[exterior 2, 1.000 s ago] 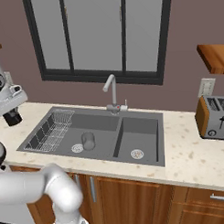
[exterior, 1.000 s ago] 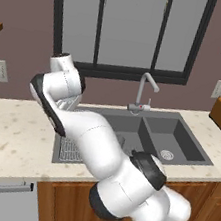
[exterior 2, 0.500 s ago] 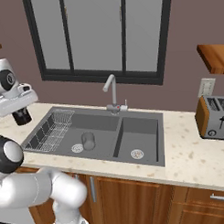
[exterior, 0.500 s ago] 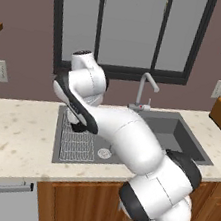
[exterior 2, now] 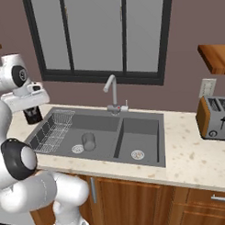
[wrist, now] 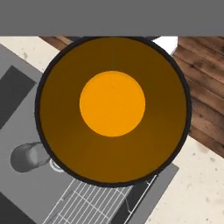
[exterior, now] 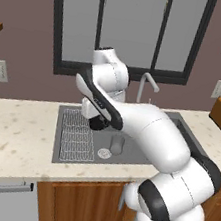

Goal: Place the glass cup in the left basin and the mug in the right basin of the sink.

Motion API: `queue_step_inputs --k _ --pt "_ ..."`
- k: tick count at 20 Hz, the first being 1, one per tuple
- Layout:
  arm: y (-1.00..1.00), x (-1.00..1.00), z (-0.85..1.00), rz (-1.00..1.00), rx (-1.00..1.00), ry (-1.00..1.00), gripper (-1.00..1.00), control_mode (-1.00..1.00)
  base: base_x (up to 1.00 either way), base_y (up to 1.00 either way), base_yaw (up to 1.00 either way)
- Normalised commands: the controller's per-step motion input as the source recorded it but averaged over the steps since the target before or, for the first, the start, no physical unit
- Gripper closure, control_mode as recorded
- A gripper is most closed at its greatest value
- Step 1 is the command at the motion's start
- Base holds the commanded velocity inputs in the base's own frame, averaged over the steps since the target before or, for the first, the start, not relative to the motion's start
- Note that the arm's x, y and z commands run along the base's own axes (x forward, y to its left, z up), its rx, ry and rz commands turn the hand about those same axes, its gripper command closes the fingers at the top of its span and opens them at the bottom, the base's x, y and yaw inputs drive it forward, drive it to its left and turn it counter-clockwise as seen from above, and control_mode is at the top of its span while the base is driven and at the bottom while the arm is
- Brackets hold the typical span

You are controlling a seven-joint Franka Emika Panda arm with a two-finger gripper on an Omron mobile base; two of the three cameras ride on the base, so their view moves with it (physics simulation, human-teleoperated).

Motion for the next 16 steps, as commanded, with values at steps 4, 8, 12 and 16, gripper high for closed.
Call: queue_step_inputs --k 4,8,12,16 --pt "-0.52 -0.09 0.13 -0.30 0.00 0.00 1.00 -1.00 0.00 0.00 0.00" --pt "-0.51 -0.07 0.07 -0.31 0.00 0.00 1.00 -1.00 0.00 0.00 0.00" --pt "-0.52 -0.06 0.04 -0.32 0.00 0.00 1.00 -1.00 0.00 0.00 0.00" --pt "-0.51 -0.01 0.01 -0.36 0.00 0.00 1.00 -1.00 0.00 0.00 0.00"
